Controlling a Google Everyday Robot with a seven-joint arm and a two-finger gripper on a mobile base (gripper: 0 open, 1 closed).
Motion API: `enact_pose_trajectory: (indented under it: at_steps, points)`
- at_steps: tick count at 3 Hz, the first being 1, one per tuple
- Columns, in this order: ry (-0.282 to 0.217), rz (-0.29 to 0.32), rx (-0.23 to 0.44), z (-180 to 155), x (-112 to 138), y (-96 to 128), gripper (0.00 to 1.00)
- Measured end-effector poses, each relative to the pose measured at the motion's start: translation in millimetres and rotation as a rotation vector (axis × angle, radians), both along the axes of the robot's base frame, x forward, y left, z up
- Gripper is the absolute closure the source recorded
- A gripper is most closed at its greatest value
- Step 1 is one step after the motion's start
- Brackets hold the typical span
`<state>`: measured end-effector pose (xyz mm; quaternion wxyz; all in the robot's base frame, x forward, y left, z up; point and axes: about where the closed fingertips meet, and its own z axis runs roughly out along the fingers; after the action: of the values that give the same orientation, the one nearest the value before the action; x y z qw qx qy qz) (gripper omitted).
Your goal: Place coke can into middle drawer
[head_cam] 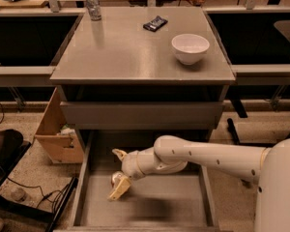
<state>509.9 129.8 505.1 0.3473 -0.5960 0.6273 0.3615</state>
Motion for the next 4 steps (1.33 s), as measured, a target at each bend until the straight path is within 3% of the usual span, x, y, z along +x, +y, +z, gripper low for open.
enact_pose_trajectory:
  at_steps: [1, 2, 3, 4]
  points:
    - [-0.003, 0.038, -0.131, 35, -19, -4, 0.0]
    - [-0.036, 0.051, -0.238, 84, -29, -20, 0.0]
    - [-0.143, 0.046, -0.313, 148, -24, -48, 0.0]
    - [-0.22, 0.031, -0.375, 193, -13, -76, 0.0]
